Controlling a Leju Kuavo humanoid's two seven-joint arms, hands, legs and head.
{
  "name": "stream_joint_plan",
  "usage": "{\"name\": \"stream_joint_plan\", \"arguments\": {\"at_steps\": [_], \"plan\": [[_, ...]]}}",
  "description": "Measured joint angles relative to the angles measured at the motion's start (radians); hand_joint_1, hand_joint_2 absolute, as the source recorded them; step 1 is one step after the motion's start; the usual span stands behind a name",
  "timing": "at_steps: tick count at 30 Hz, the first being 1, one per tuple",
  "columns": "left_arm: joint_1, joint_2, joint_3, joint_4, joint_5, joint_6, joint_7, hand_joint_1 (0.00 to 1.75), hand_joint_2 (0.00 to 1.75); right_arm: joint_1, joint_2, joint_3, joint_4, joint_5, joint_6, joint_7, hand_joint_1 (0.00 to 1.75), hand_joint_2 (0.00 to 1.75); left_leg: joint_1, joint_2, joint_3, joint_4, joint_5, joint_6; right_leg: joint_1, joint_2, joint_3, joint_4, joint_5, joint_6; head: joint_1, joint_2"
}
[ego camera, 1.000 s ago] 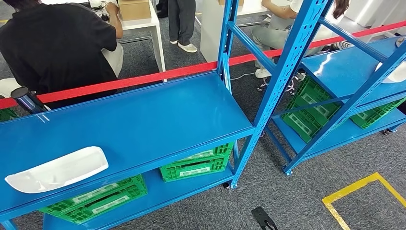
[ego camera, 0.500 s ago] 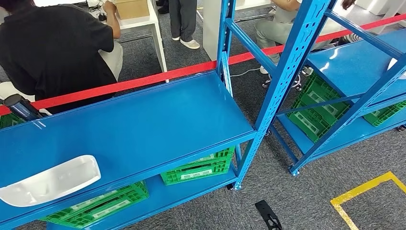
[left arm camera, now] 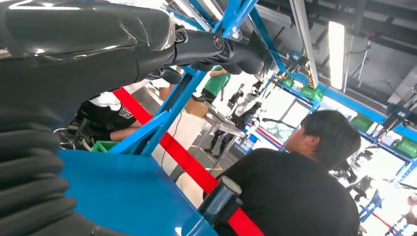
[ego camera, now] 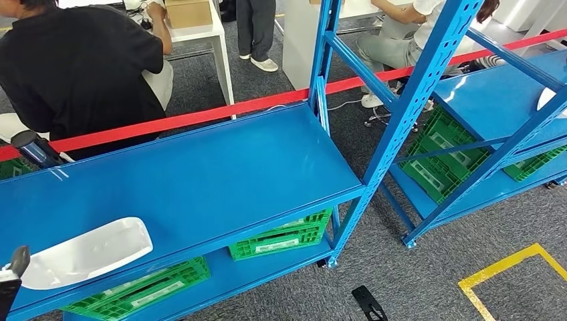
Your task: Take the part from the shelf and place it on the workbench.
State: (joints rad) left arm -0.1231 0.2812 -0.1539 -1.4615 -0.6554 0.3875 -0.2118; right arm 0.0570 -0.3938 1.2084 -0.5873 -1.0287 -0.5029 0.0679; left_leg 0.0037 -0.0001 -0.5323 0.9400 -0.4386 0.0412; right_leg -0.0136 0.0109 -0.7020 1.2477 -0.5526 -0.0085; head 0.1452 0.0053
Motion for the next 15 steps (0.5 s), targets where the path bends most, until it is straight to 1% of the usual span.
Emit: {"name": "stream_joint_plan", "arguments": {"at_steps": [1, 2, 3, 4, 5, 6, 7, 8, 9, 10, 11, 12, 13, 14, 15], "plan": [[0.0, 0.0, -0.003, 0.002, 0.0, 0.0, 0.0, 0.0, 1.75, 0.0, 0.002, 0.001, 0.004, 0.0, 0.0, 0.0, 0.0, 1.75, 0.0, -0.001, 0.001, 0.001, -0.002, -0.001, -0.002, 0.0, -0.017, 0.029, -0.004, 0.007, 0.0, 0.0], [0.001, 0.0, -0.005, 0.004, 0.0, 0.0, 0.0, 0.0, 1.75, 0.0, 0.004, 0.003, 0.007, 0.0, 0.0, 0.0, 0.0, 1.75, 0.0, -0.002, 0.002, 0.002, -0.003, -0.002, -0.004, -0.001, -0.018, 0.026, 0.004, 0.016, 0.0, 0.0], [0.001, 0.0, -0.006, 0.005, 0.0, 0.0, 0.0, 0.0, 1.75, -0.001, 0.004, 0.003, 0.009, 0.0, 0.0, 0.0, 0.0, 1.75, 0.0, -0.003, 0.003, 0.003, -0.006, -0.004, -0.007, -0.002, -0.002, -0.012, 0.023, 0.026, 0.0, 0.0], [0.001, 0.0, -0.006, 0.006, 0.0, 0.0, 0.0, 0.0, 1.75, -0.001, 0.004, 0.003, 0.012, 0.0, 0.0, 0.0, 0.0, 1.75, 0.0, -0.004, 0.005, 0.005, -0.008, -0.006, -0.008, -0.003, 0.025, -0.07, 0.048, 0.035, 0.0, 0.0], [0.001, 0.0, -0.007, 0.006, -0.003, 0.0, 0.002, 0.0, 1.75, -0.002, 0.004, 0.004, 0.014, 0.0, 0.001, 0.0, 0.0, 1.75, 0.001, -0.005, 0.006, 0.008, -0.012, -0.009, -0.01, -0.004, 0.058, -0.137, 0.073, 0.041, 0.0, 0.0], [0.001, 0.002, -0.008, 0.006, -0.021, -0.002, 0.01, 0.0, 1.75, -0.003, 0.005, 0.004, 0.017, 0.0, 0.003, -0.001, 0.0, 1.75, -0.001, -0.005, 0.006, 0.012, -0.016, -0.014, -0.009, -0.006, 0.088, -0.195, 0.093, 0.042, 0.0, 0.0], [0.0, 0.007, -0.013, 0.006, -0.06, -0.01, 0.025, 0.0, 1.75, -0.005, 0.006, 0.006, 0.022, 0.0, 0.007, -0.005, 0.0, 1.75, -0.003, -0.006, 0.005, 0.016, -0.02, -0.019, -0.008, -0.007, 0.109, -0.237, 0.108, 0.037, 0.0, 0.0], [-0.001, 0.015, -0.02, 0.006, -0.118, -0.026, 0.047, 0.0, 1.75, -0.008, 0.008, 0.008, 0.03, 0.0, 0.016, -0.011, 0.0, 1.75, -0.005, -0.006, 0.005, 0.018, -0.023, -0.023, -0.006, -0.007, 0.12, -0.26, 0.115, 0.03, 0.0, 0.0], [-0.002, 0.027, -0.031, 0.006, -0.187, -0.049, 0.071, 0.0, 1.31, -0.013, 0.011, 0.012, 0.041, 0.0, 0.028, -0.018, 0.0, 1.75, -0.005, -0.006, 0.004, 0.019, -0.024, -0.027, -0.004, -0.006, 0.121, -0.262, 0.116, 0.021, 0.0, 0.0], [-0.003, 0.04, -0.043, 0.004, -0.252, -0.079, 0.091, 0.0, 0.87, -0.018, 0.016, 0.017, 0.055, 0.0, 0.041, -0.027, 0.0, 1.75, -0.004, -0.006, 0.005, 0.018, -0.025, -0.031, -0.004, -0.005, 0.121, -0.264, 0.117, 0.014, 0.0, 0.0], [-0.006, 0.053, -0.056, 0.002, -0.304, -0.109, 0.105, 0.0, 0.87, -0.024, 0.021, 0.021, 0.072, -0.001, 0.054, -0.035, 0.0, 1.75, -0.003, -0.006, 0.003, 0.023, -0.03, -0.035, -0.006, -0.004, 0.124, -0.267, 0.117, 0.009, -0.001, 0.0], [-0.012, 0.066, -0.069, 0.0, -0.343, -0.138, 0.113, 0.0, 0.87, -0.031, 0.027, 0.024, 0.089, -0.001, 0.067, -0.041, 0.0, 1.75, -0.001, -0.005, -0.005, 0.04, -0.043, -0.04, -0.008, -0.003, 0.127, -0.27, 0.118, 0.003, -0.001, 0.0], [-0.021, 0.077, -0.083, -0.002, -0.373, -0.165, 0.117, 0.0, 1.31, -0.039, 0.033, 0.027, 0.105, -0.001, 0.078, -0.045, 0.0, 1.75, 0.001, -0.004, -0.023, 0.078, -0.066, -0.046, -0.01, -0.003, 0.13, -0.272, 0.118, -0.002, -0.001, 0.0], [-0.032, 0.085, -0.099, -0.003, -0.398, -0.192, 0.119, 0.0, 1.75, -0.048, 0.038, 0.029, 0.12, -0.001, 0.088, -0.047, 0.0, 1.75, 0.002, -0.003, -0.054, 0.139, -0.096, -0.05, -0.011, -0.003, 0.132, -0.274, 0.118, -0.005, -0.001, 0.0], [-0.044, 0.091, -0.116, -0.002, -0.419, -0.217, 0.118, 0.0, 1.75, -0.056, 0.043, 0.031, 0.133, 0.0, 0.095, -0.049, 0.0, 1.75, 0.002, -0.003, -0.091, 0.213, -0.127, -0.054, -0.011, -0.003, 0.133, -0.274, 0.117, -0.006, -0.001, 0.0]]}}
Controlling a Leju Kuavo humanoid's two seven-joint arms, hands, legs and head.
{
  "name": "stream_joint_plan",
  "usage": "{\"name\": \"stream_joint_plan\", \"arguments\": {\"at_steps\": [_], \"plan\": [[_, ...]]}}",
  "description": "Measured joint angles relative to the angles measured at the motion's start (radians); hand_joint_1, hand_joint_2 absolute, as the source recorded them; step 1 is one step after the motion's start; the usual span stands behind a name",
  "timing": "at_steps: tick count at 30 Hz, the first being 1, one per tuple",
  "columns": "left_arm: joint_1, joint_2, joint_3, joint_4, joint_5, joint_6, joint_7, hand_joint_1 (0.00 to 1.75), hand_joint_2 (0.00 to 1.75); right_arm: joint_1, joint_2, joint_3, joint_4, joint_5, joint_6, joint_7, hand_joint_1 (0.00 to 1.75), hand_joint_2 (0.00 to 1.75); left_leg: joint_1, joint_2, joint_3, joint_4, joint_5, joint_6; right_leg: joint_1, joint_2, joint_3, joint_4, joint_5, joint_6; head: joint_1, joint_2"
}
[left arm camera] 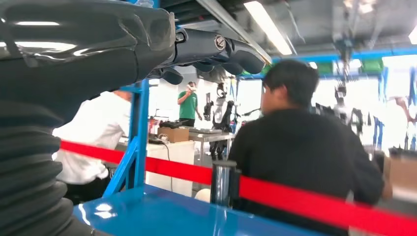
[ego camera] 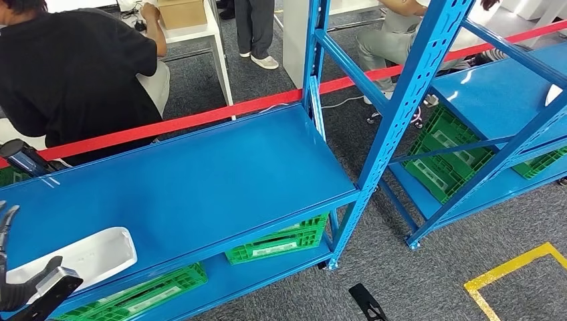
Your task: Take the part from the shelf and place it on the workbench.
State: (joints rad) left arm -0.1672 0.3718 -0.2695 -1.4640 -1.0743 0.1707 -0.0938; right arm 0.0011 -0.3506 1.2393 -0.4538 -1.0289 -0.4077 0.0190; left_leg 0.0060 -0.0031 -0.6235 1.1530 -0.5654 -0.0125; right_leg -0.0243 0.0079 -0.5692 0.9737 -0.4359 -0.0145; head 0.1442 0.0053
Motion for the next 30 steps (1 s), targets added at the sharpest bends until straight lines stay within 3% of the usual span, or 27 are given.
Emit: {"name": "stream_joint_plan", "arguments": {"at_steps": [2, 3, 4, 6, 7, 8, 12, 14, 16, 17, 18, 19, 21, 23, 27, 28, 30], "plan": [[-0.022, 0.005, -0.041, 0.003, -0.037, -0.045, -0.005, 0.0, 1.75, -0.016, 0.01, 0.004, 0.023, 0.003, 0.011, -0.004, 0.0, 1.75, 0.001, 0.0, -0.063, 0.107, -0.025, -0.003, 0.001, 0.0, 0.001, 0.0, -0.001, -0.001, 0.0, 0.0], [-0.033, 0.006, -0.063, 0.006, -0.051, -0.062, -0.008, 0.0, 1.75, -0.023, 0.016, 0.006, 0.032, 0.006, 0.015, -0.005, 0.0, 1.75, 0.002, 0.001, -0.069, 0.104, -0.007, -0.003, 0.001, 0.0, 0.003, 0.0, -0.002, -0.002, 0.0, 0.0], [-0.045, 0.007, -0.084, 0.009, -0.059, -0.076, -0.012, 0.0, 1.75, -0.03, 0.021, 0.008, 0.041, 0.008, 0.018, -0.006, 0.0, 1.75, 0.003, 0.001, -0.054, 0.062, 0.029, -0.001, 0.001, 0.001, 0.006, 0.0, -0.004, -0.003, 0.0, 0.0], [-0.074, 0.006, -0.118, 0.016, -0.048, -0.105, -0.029, 0.0, 1.75, -0.04, 0.031, 0.009, 0.054, 0.012, 0.021, -0.007, 0.0, 1.75, 0.003, 0.001, 0.008, -0.079, 0.111, 0.004, 0.002, 0.004, 0.012, 0.0, -0.009, -0.003, 0.0, 0.0], [-0.091, 0.004, -0.134, 0.019, -0.027, -0.131, -0.047, 0.0, 1.75, -0.044, 0.035, 0.01, 0.061, 0.012, 0.023, -0.007, 0.0, 1.75, 0.002, 0.0, 0.032, -0.133, 0.132, 0.008, 0.005, 0.005, 0.012, 0.001, -0.01, 0.0, 0.0, 0.0], [-0.111, 0.0, -0.155, 0.023, 0.006, -0.171, -0.072, 0.0, 1.75, -0.047, 0.041, 0.01, 0.068, 0.012, 0.023, -0.007, 0.0, 1.75, 0.0, -0.001, 0.046, -0.165, 0.139, 0.011, 0.007, 0.005, 0.008, 0.002, -0.011, 0.004, 0.0, 0.0], [-0.168, -0.019, -0.25, 0.031, 0.137, -0.3, -0.146, 0.0, 1.75, -0.049, 0.06, 0.006, 0.091, 0.009, 0.014, -0.009, 0.0, 1.75, 0.0, -0.002, 0.052, -0.187, 0.134, 0.03, 0.008, 0.001, -0.009, 0.017, -0.018, 0.022, 0.002, 0.0], [-0.175, -0.022, -0.287, 0.03, 0.175, -0.309, -0.161, 0.0, 1.75, -0.049, 0.064, 0.001, 0.099, 0.009, 0.011, -0.012, 0.0, 1.75, 0.003, 0.001, 0.056, -0.193, 0.136, 0.04, 0.006, 0.0, -0.052, 0.104, -0.058, 0.019, 0.002, 0.0], [-0.175, -0.022, -0.319, 0.03, 0.2, -0.308, -0.169, 0.0, 1.75, -0.044, 0.065, -0.003, 0.106, 0.013, 0.01, -0.013, 0.0, 1.75, 0.001, 0.003, 0.057, -0.192, 0.134, 0.045, 0.006, 0.0, -0.125, 0.252, -0.109, 0.015, 0.002, 0.0], [-0.173, -0.022, -0.331, 0.03, 0.207, -0.306, -0.17, 0.0, 1.75, -0.041, 0.065, -0.004, 0.109, 0.016, 0.01, -0.013, 0.0, 1.75, 0.0, 0.003, 0.057, -0.192, 0.134, 0.046, 0.006, 0.0, -0.152, 0.303, -0.122, 0.017, 0.002, 0.0], [-0.172, -0.022, -0.342, 0.03, 0.213, -0.303, -0.171, 0.0, 1.75, -0.038, 0.065, -0.004, 0.112, 0.02, 0.01, -0.013, 0.0, 1.75, -0.001, 0.002, 0.057, -0.192, 0.134, 0.046, 0.006, -0.001, -0.161, 0.316, -0.119, 0.023, 0.002, 0.0], [-0.171, -0.022, -0.35, 0.03, 0.217, -0.301, -0.17, 0.0, 1.75, -0.036, 0.065, -0.004, 0.114, 0.023, 0.01, -0.014, 0.0, 1.75, -0.001, 0.0, 0.058, -0.191, 0.133, 0.045, 0.006, -0.001, -0.148, 0.283, -0.101, 0.032, 0.002, 0.0], [-0.172, -0.022, -0.359, 0.029, 0.223, -0.295, -0.169, 0.0, 1.75, -0.036, 0.063, -0.005, 0.116, 0.031, 0.009, -0.014, 0.0, 1.75, -0.002, -0.002, 0.061, -0.189, 0.13, 0.041, 0.006, -0.002, -0.078, 0.134, -0.043, 0.044, 0.002, 0.0], [-0.173, -0.022, -0.364, 0.029, 0.227, -0.287, -0.164, 0.0, 1.75, -0.037, 0.061, -0.007, 0.117, 0.038, 0.005, -0.014, 0.0, 1.75, -0.006, -0.003, 0.061, -0.185, 0.126, 0.033, 0.009, -0.003, -0.025, 0.027, -0.006, 0.037, 0.002, 0.0], [-0.172, -0.022, -0.366, 0.02, 0.23, -0.258, -0.158, 0.0, 1.75, -0.034, 0.06, -0.014, 0.117, 0.041, -0.004, -0.012, 0.0, 1.75, -0.005, -0.003, 0.056, -0.175, 0.114, 0.017, 0.009, -0.003, -0.012, 0.008, 0.002, 0.011, 0.001, 0.0], [-0.171, -0.023, -0.363, 0.012, 0.238, -0.237, -0.159, 0.0, 1.75, -0.033, 0.059, -0.017, 0.117, 0.04, -0.006, -0.013, 0.0, 1.75, -0.003, -0.002, 0.045, -0.15, 0.096, 0.011, 0.006, -0.003, -0.01, 0.006, 0.002, 0.005, 0.001, 0.0], [-0.164, -0.027, -0.351, -0.014, 0.267, -0.18, -0.165, 0.0, 1.75, -0.024, 0.058, -0.023, 0.116, 0.037, -0.014, -0.014, 0.0, 1.75, 0.0, 0.0, -0.005, -0.04, 0.036, 0.001, 0.005, -0.003, -0.006, 0.005, 0.001, -0.003, 0.0, 0.0]]}}
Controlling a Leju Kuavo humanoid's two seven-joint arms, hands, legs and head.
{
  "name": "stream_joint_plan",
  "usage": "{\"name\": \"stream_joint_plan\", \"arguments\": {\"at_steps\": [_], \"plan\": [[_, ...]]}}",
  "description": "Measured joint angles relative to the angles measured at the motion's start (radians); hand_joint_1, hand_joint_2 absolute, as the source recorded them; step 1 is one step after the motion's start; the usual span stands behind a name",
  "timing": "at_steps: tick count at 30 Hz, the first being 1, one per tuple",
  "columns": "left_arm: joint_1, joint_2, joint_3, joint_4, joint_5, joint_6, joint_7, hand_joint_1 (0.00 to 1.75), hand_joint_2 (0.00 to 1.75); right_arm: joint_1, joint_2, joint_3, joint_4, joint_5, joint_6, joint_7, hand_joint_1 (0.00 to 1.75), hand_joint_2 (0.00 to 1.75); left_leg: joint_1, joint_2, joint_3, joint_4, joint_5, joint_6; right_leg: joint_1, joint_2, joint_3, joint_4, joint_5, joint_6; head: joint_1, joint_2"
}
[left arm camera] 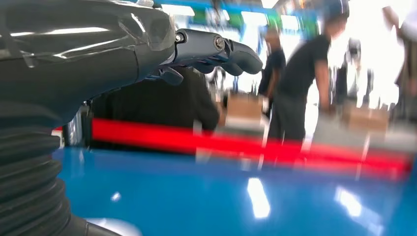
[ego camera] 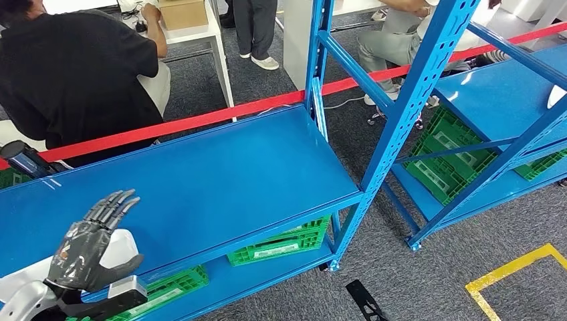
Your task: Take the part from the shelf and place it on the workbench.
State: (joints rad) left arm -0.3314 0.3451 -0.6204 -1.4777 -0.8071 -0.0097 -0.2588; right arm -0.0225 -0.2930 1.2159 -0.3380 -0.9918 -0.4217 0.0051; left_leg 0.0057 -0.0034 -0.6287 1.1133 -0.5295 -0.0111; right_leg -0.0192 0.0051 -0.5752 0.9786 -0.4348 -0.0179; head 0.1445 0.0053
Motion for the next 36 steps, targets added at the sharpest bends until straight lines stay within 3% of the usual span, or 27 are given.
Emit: {"name": "stream_joint_plan", "arguments": {"at_steps": [2, 3, 4, 5, 7, 9, 12, 14, 16, 18, 19, 20, 21, 22, 24, 27, 28, 30, 32, 33, 34, 36], "plan": [[0.015, -0.004, 0.021, -0.036, 0.032, 0.055, -0.008, 0.0, 1.75, 0.015, -0.002, -0.006, -0.004, -0.002, -0.011, -0.002, 0.0, 1.75, 0.002, 0.001, -0.063, 0.13, -0.05, -0.005, 0.003, 0.0, 0.001, 0.0, -0.002, -0.004, 0.0, 0.0], [0.021, -0.005, 0.032, -0.054, 0.043, 0.071, -0.01, 0.0, 1.75, 0.021, -0.004, -0.009, -0.007, -0.002, -0.016, -0.002, 0.0, 1.75, 0.003, 0.001, -0.078, 0.157, -0.051, -0.005, 0.004, 0.0, 0.002, 0.001, -0.002, -0.004, 0.0, 0.0], [0.025, -0.006, 0.04, -0.067, 0.049, 0.08, -0.012, 0.0, 1.75, 0.026, -0.005, -0.01, -0.009, -0.002, -0.019, -0.002, 0.0, 1.75, 0.003, 0.001, -0.073, 0.143, -0.033, -0.002, 0.006, 0.0, 0.003, 0.001, -0.003, -0.005, 0.0, 0.0], [0.026, -0.007, 0.047, -0.076, 0.053, 0.083, -0.012, 0.0, 1.75, 0.028, -0.007, -0.011, -0.011, -0.003, -0.021, -0.002, 0.0, 1.75, 0.003, 0.001, -0.048, 0.091, 0.0, 0.002, 0.008, 0.001, 0.005, 0.0, -0.003, -0.005, 0.0, 0.0], [0.026, -0.008, 0.057, -0.093, 0.055, 0.084, -0.013, 0.0, 1.75, 0.029, -0.008, -0.013, -0.016, -0.003, -0.023, -0.003, 0.0, 1.75, -0.002, 0.003, 0.025, -0.055, 0.062, 0.02, 0.014, 0.003, 0.007, 0.001, -0.004, -0.004, 0.0, 0.0], [0.028, -0.009, 0.068, -0.112, 0.056, 0.086, -0.013, 0.0, 1.75, 0.032, -0.011, -0.014, -0.023, -0.003, -0.025, -0.004, 0.0, 1.75, -0.008, 0.004, 0.064, -0.132, 0.079, 0.034, 0.017, 0.003, 0.004, 0.001, -0.004, 0.0, 0.0, 0.0], [0.033, -0.01, 0.08, -0.133, 0.056, 0.088, -0.014, 0.0, 1.75, 0.038, -0.014, -0.015, -0.031, -0.003, -0.027, -0.005, 0.0, 1.75, -0.009, 0.004, 0.074, -0.149, 0.083, 0.043, 0.017, 0.0, 0.0, 0.005, -0.007, 0.012, 0.0, 0.0], [0.037, -0.013, 0.085, -0.143, 0.056, 0.089, -0.014, 0.0, 1.75, 0.039, -0.018, -0.015, -0.035, -0.003, -0.027, -0.005, 0.0, 1.75, -0.004, 0.006, 0.085, -0.163, 0.093, 0.049, 0.016, -0.001, -0.029, 0.066, -0.038, 0.012, 0.001, 0.0], [0.04, -0.016, 0.087, -0.148, 0.056, 0.09, -0.014, 0.0, 1.75, 0.04, -0.022, -0.016, -0.037, -0.003, -0.027, -0.006, 0.0, 1.75, -0.003, 0.007, 0.084, -0.166, 0.096, 0.052, 0.01, -0.001, -0.095, 0.204, -0.096, 0.009, 0.001, 0.0], [0.047, -0.017, 0.087, -0.148, 0.056, 0.09, -0.014, 0.0, 1.75, 0.043, -0.023, -0.016, -0.038, -0.003, -0.027, -0.007, 0.0, 1.75, -0.002, 0.007, 0.083, -0.165, 0.096, 0.051, 0.002, -0.002, -0.142, 0.302, -0.124, 0.02, 0.001, 0.0], [0.049, -0.018, 0.087, -0.149, 0.056, 0.09, -0.014, 0.0, 1.75, 0.044, -0.024, -0.016, -0.039, -0.003, -0.027, -0.007, 0.0, 1.75, 0.0, 0.006, 0.084, -0.164, 0.095, 0.05, -0.003, -0.002, -0.137, 0.293, -0.115, 0.032, 0.001, 0.0], [0.051, -0.019, 0.087, -0.149, 0.056, 0.09, -0.014, 0.0, 1.75, 0.045, -0.025, -0.016, -0.039, -0.003, -0.027, -0.007, 0.0, 1.75, 0.002, 0.005, 0.085, -0.162, 0.093, 0.047, -0.009, -0.003, -0.111, 0.24, -0.092, 0.045, 0.001, 0.0], [0.052, -0.019, 0.087, -0.149, 0.056, 0.09, -0.014, 0.0, 1.75, 0.044, -0.026, -0.017, -0.039, -0.003, -0.027, -0.007, 0.0, 1.75, 0.003, 0.005, 0.085, -0.159, 0.09, 0.042, -0.014, -0.004, -0.07, 0.162, -0.064, 0.058, 0.001, 0.0], [0.052, -0.019, 0.087, -0.15, 0.056, 0.09, -0.014, 0.0, 1.75, 0.044, -0.027, -0.018, -0.04, -0.003, -0.027, -0.007, 0.0, 1.75, 0.003, 0.004, 0.085, -0.155, 0.087, 0.035, -0.016, -0.005, -0.032, 0.09, -0.04, 0.063, 0.001, 0.0], [0.053, -0.02, 0.088, -0.152, 0.056, 0.091, -0.014, 0.0, 1.75, 0.044, -0.029, -0.02, -0.042, -0.003, -0.027, -0.007, 0.0, 1.75, 0.002, 0.002, 0.083, -0.149, 0.083, 0.022, -0.014, -0.004, 0.007, 0.015, -0.018, 0.054, 0.0, 0.0], [0.053, -0.021, 0.09, -0.155, 0.056, 0.091, -0.014, 0.0, 1.75, 0.044, -0.029, -0.021, -0.043, -0.004, -0.027, -0.008, 0.0, 1.75, 0.005, 0.002, 0.08, -0.148, 0.081, 0.007, -0.011, -0.003, 0.008, 0.008, -0.012, 0.029, 0.0, 0.0], [0.053, -0.021, 0.092, -0.156, 0.056, 0.091, -0.014, 0.0, 1.75, 0.044, -0.03, -0.022, -0.044, -0.004, -0.027, -0.008, 0.0, 1.75, 0.007, 0.002, 0.072, -0.133, 0.069, 0.002, -0.013, -0.003, 0.008, 0.006, -0.01, 0.023, 0.0, 0.0], [0.054, -0.021, 0.095, -0.157, 0.056, 0.091, -0.014, 0.0, 1.75, 0.044, -0.03, -0.022, -0.045, -0.004, -0.027, -0.008, 0.0, 1.75, 0.009, 0.003, 0.028, -0.038, 0.013, -0.007, -0.017, -0.003, 0.009, 0.004, -0.008, 0.013, 0.0, 0.0], [0.056, -0.021, 0.095, -0.158, 0.056, 0.091, -0.014, 0.0, 1.75, 0.044, -0.03, -0.022, -0.045, -0.004, -0.027, -0.008, 0.0, 1.75, 0.009, 0.002, -0.039, 0.105, -0.05, -0.012, -0.014, -0.003, 0.007, 0.004, -0.007, 0.009, 0.0, 0.0], [0.058, -0.021, 0.095, -0.158, 0.056, 0.091, -0.014, 0.0, 1.75, 0.044, -0.03, -0.022, -0.045, -0.004, -0.027, -0.008, 0.0, 1.75, 0.009, 0.002, -0.062, 0.15, -0.061, -0.012, -0.013, -0.003, 0.007, 0.004, -0.007, 0.009, 0.0, 0.0], [0.059, -0.021, 0.095, -0.158, 0.056, 0.091, -0.014, 0.0, 1.75, 0.044, -0.03, -0.022, -0.045, -0.004, -0.027, -0.008, 0.0, 1.75, 0.009, 0.002, -0.064, 0.153, -0.052, -0.01, -0.012, -0.003, 0.007, 0.004, -0.007, 0.009, 0.0, 0.0], [0.059, -0.02, 0.096, -0.158, 0.056, 0.091, -0.014, 0.0, 1.75, 0.044, -0.029, -0.023, -0.045, -0.004, -0.027, -0.008, 0.0, 1.75, 0.009, 0.003, -0.007, 0.041, 0.013, -0.003, -0.01, -0.002, 0.01, 0.004, -0.007, 0.01, 0.0, 0.0]]}}
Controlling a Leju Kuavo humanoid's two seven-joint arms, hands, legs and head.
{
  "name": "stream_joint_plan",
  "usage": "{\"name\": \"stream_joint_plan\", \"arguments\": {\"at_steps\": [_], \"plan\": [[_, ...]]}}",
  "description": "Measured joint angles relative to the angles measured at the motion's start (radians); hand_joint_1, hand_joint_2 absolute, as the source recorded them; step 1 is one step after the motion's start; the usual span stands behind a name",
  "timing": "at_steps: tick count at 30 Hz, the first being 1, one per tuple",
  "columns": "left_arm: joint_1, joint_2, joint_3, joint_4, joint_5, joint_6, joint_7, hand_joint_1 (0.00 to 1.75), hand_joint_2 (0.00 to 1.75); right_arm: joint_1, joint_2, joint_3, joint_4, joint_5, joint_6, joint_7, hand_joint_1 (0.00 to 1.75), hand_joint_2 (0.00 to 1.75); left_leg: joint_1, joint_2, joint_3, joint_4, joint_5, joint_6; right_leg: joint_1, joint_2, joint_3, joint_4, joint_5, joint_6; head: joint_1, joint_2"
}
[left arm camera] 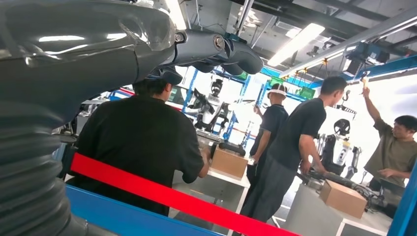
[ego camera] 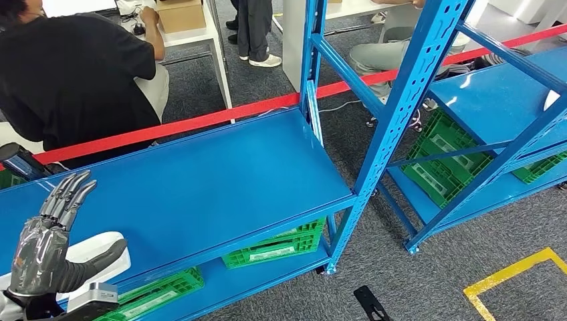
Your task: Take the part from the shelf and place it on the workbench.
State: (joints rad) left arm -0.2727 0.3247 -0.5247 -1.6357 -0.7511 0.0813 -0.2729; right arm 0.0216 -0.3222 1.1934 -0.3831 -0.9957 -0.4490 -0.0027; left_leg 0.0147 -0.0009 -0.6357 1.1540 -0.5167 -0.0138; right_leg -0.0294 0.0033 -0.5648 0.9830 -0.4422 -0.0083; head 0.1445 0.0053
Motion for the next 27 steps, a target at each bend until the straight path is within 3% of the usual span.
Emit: {"name": "stream_joint_plan", "arguments": {"at_steps": [2, 3, 7, 9, 11, 12, 13, 14, 15, 17, 18, 20, 23, 25, 27], "plan": [[-0.001, 0.0, 0.001, -0.001, 0.0, 0.0, 0.0, 0.0, 1.75, 0.0, 0.001, 0.0, -0.001, 0.0, 0.0, 0.0, 0.0, 1.75, -0.004, 0.0, 0.072, -0.138, 0.048, 0.01, 0.004, 0.001, 0.002, 0.0, 0.0, 0.002, 0.0, 0.0], [-0.002, 0.0, 0.001, -0.002, 0.0, 0.0, 0.0, 0.0, 1.75, 0.0, 0.001, 0.0, -0.001, 0.0, 0.0, 0.0, 0.0, 1.75, -0.007, 0.0, 0.089, -0.173, 0.055, 0.014, 0.006, 0.001, 0.001, 0.0, 0.001, 0.006, 0.0, 0.0], [-0.003, 0.0, 0.001, -0.005, 0.0, 0.0, 0.0, 0.0, 1.75, 0.0, 0.002, -0.001, -0.002, 0.0, 0.0, 0.0, 0.0, 1.75, -0.009, 0.0, 0.097, -0.195, 0.065, 0.036, 0.004, 0.0, -0.009, 0.006, -0.001, 0.025, 0.0, 0.0], [-0.004, -0.001, 0.001, -0.007, 0.0, 0.001, 0.0, 0.0, 1.75, 0.0, 0.001, -0.001, -0.003, 0.0, 0.0, 0.0, 0.0, 1.75, -0.006, 0.002, 0.101, -0.203, 0.075, 0.047, 0.004, -0.001, -0.049, 0.088, -0.043, 0.02, 0.001, 0.0], [-0.003, -0.001, 0.001, -0.007, 0.0, 0.0, 0.0, 0.0, 1.75, 0.001, 0.001, -0.001, -0.003, 0.0, 0.0, 0.0, 0.0, 1.75, -0.009, 0.002, 0.096, -0.203, 0.077, 0.052, 0.005, -0.001, -0.116, 0.235, -0.102, 0.013, 0.001, 0.0], [-0.001, -0.001, 0.0, -0.007, 0.0, 0.0, 0.0, 0.0, 1.75, 0.001, 0.001, -0.001, -0.003, 0.0, 0.0, 0.0, 0.0, 1.75, -0.011, 0.002, 0.095, -0.202, 0.078, 0.053, 0.005, -0.001, -0.141, 0.288, -0.119, 0.014, 0.001, 0.0], [-0.001, -0.001, 0.0, -0.007, 0.0, 0.0, 0.0, 0.0, 1.75, 0.002, 0.001, -0.001, -0.003, 0.0, 0.0, 0.0, 0.0, 1.75, -0.013, 0.001, 0.094, -0.202, 0.078, 0.053, 0.005, -0.002, -0.148, 0.303, -0.12, 0.019, 0.001, 0.0], [0.0, -0.002, 0.0, -0.007, -0.002, 0.0, 0.002, 0.0, 1.75, 0.002, 0.001, -0.001, -0.003, 0.0, 0.0, 0.0, 0.0, 1.75, -0.015, 0.0, 0.094, -0.201, 0.078, 0.053, 0.005, -0.002, -0.132, 0.274, -0.106, 0.026, 0.001, 0.0], [0.006, 0.0, 0.002, -0.009, -0.016, 0.001, 0.017, 0.0, 1.75, 0.002, -0.001, -0.001, -0.004, 0.001, -0.005, -0.001, 0.0, 1.75, -0.017, -0.001, 0.095, -0.201, 0.078, 0.052, 0.006, -0.002, -0.096, 0.204, -0.08, 0.032, 0.001, 0.0], [0.078, 0.009, 0.037, -0.047, -0.108, 0.011, 0.103, 0.0, 1.75, 0.011, -0.023, -0.001, -0.04, 0.006, -0.047, 0.004, 0.0, 1.75, -0.024, 0.001, 0.098, -0.2, 0.073, 0.047, 0.009, 0.001, -0.017, 0.053, -0.032, 0.029, 0.001, 0.0], [0.14, 0.017, 0.074, -0.078, -0.169, 0.017, 0.144, 0.0, 1.75, 0.022, -0.044, -0.001, -0.079, 0.011, -0.082, 0.015, 0.0, 1.75, -0.028, 0.005, 0.101, -0.199, 0.07, 0.042, 0.011, 0.003, 0.008, 0.008, -0.019, 0.023, 0.0, 0.0], [0.261, 0.028, 0.171, -0.138, -0.253, 0.025, 0.164, 0.0, 1.75, 0.048, -0.092, 0.002, -0.171, 0.022, -0.138, 0.055, 0.0, 1.75, -0.03, 0.011, 0.104, -0.2, 0.066, 0.034, 0.016, 0.008, 0.02, -0.009, -0.014, 0.011, 0.0, 0.0], [0.348, 0.028, 0.282, -0.185, -0.295, 0.018, 0.132, 0.0, 1.75, 0.071, -0.135, 0.009, -0.257, 0.027, -0.151, 0.087, 0.0, 1.75, -0.026, 0.007, 0.104, -0.202, 0.066, 0.047, 0.019, 0.005, 0.021, -0.017, -0.01, 0.007, 0.0, 0.0], [0.372, 0.026, 0.318, -0.201, -0.313, 0.009, 0.132, 0.0, 1.75, 0.069, -0.144, 0.013, -0.291, 0.028, -0.152, 0.092, 0.0, 0.87, -0.024, 0.005, 0.103, -0.202, 0.064, 0.057, 0.021, 0.004, 0.023, -0.018, -0.009, 0.007, 0.0, 0.0], [0.384, 0.023, 0.338, -0.212, -0.323, 0.001, 0.138, 0.0, 1.75, 0.067, -0.145, 0.015, -0.313, 0.029, -0.154, 0.092, 0.0, 0.0, -0.022, 0.005, 0.104, -0.203, 0.065, 0.057, 0.024, 0.004, 0.023, -0.018, -0.009, 0.004, 0.0, 0.0]]}}
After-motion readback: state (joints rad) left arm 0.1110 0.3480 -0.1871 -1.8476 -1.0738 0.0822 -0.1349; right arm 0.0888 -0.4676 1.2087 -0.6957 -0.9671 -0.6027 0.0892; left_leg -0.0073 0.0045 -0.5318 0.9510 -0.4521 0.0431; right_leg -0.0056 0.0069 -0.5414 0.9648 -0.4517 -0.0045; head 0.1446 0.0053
